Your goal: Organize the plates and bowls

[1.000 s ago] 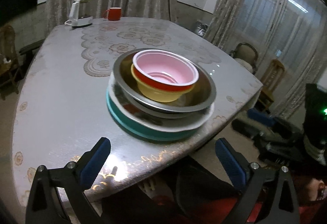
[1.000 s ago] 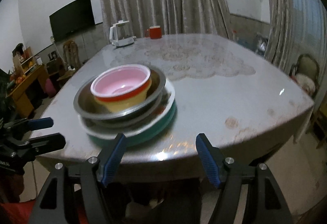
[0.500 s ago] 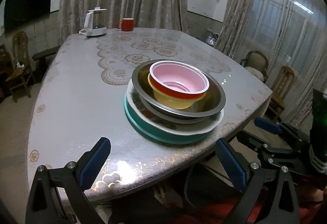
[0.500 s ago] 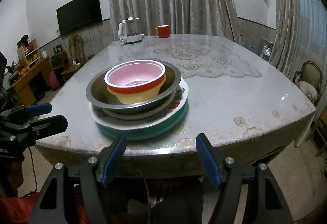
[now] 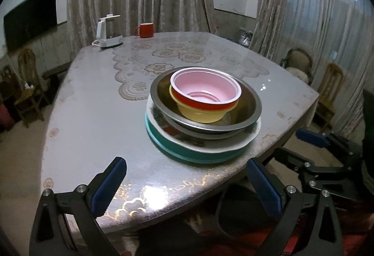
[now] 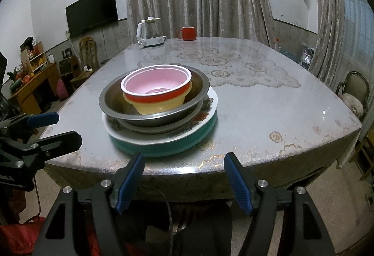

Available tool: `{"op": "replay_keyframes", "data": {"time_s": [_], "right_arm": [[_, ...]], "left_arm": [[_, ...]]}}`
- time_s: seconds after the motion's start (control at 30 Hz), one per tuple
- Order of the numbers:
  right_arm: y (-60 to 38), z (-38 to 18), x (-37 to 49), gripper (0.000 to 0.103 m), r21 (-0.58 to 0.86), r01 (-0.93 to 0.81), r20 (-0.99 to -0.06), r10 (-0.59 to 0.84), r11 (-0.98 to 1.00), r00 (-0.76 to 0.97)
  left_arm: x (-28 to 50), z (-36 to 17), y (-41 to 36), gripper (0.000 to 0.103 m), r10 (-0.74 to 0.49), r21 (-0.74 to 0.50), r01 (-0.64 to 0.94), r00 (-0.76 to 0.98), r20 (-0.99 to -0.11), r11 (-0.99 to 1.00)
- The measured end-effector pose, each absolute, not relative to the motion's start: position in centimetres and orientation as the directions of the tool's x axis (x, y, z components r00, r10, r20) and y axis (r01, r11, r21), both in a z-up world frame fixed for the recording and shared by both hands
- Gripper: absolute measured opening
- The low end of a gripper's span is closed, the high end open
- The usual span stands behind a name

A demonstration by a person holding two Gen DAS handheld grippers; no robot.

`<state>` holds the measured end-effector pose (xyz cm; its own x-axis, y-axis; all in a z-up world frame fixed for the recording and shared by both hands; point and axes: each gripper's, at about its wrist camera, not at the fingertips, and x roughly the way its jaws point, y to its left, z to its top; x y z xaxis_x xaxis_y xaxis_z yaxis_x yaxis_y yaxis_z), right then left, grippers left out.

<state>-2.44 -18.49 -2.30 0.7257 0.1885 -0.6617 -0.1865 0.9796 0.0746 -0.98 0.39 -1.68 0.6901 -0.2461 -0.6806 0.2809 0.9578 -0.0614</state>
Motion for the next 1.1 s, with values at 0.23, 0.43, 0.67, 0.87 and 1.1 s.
{"op": "replay_keyframes", "data": {"time_s": [0.23, 0.43, 0.67, 0.87, 1.1], "right_arm": [[-18.5, -2.4, -2.3, 0.072, 0.07, -0.188, -0.664, 0.186, 0.98, 0.724], [-18.4, -2.5, -2.2, 0.072, 0.067, -0.189, -0.667, 0.185, 0.98, 0.722], [-18.3, -2.5, -2.2, 0.072, 0.063, -0.194, -0.671, 0.186, 0.979, 0.717], [-18.3, -2.5, -2.0, 0.072, 0.062, -0.198, -0.672, 0.188, 0.978, 0.717], [-18.3, -2.5, -1.9, 0.071, 0.064, -0.196, -0.675, 0.187, 0.979, 0.714]], "left_arm": [[-1.0, -1.7, -0.3, 0.103, -0.264, -0.045, 0.322, 0.681, -0.683, 0.946], [-1.0, -1.6, -0.1, 0.103, -0.263, -0.052, 0.312, 0.687, -0.678, 0.949], [-1.3, -1.4, -0.5, 0.103, -0.207, 0.008, 0.285, 0.716, -0.667, 0.959], [-2.1, -0.4, -0.6, 0.103, -0.228, 0.015, 0.302, 0.75, -0.621, 0.953], [-2.0, -0.2, -0.4, 0.103, -0.281, -0.036, 0.33, 0.736, -0.616, 0.943]]}}
